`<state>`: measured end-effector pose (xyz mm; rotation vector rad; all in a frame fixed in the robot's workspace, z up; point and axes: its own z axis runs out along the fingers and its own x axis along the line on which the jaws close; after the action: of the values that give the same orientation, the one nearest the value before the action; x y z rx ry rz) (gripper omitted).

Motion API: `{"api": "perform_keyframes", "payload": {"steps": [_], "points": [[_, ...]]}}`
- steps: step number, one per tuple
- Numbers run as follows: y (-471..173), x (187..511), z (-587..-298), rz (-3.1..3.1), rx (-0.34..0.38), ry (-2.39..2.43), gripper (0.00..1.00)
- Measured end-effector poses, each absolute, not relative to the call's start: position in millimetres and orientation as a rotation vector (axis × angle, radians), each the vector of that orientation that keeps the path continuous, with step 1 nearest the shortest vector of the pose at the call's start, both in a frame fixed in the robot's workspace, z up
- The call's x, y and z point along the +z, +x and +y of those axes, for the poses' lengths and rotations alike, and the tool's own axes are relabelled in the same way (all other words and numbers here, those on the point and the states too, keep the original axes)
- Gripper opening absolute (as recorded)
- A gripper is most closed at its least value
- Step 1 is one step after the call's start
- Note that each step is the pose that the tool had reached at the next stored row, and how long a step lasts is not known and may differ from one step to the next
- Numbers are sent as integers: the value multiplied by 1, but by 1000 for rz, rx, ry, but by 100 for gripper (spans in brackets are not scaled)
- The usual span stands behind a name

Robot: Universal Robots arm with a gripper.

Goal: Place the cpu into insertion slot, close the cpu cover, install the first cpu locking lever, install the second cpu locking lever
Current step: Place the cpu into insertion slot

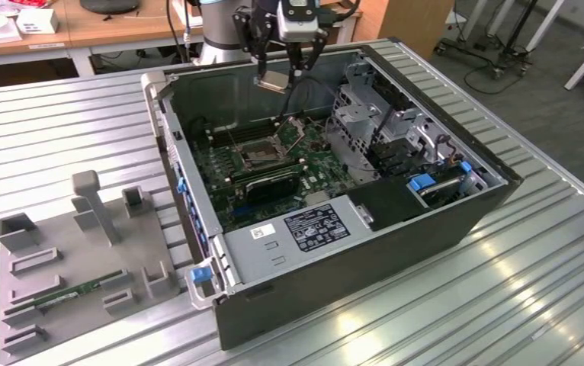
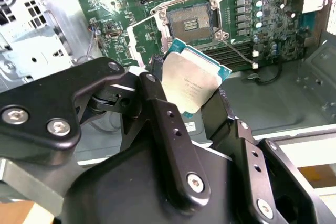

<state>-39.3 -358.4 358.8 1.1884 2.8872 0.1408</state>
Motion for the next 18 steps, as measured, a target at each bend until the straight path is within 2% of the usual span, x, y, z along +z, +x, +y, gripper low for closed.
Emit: {"api": "perform_keyframes", "payload": {"steps": [18], "points": [[-39, 359, -358, 2868, 140, 1230, 54]]}}
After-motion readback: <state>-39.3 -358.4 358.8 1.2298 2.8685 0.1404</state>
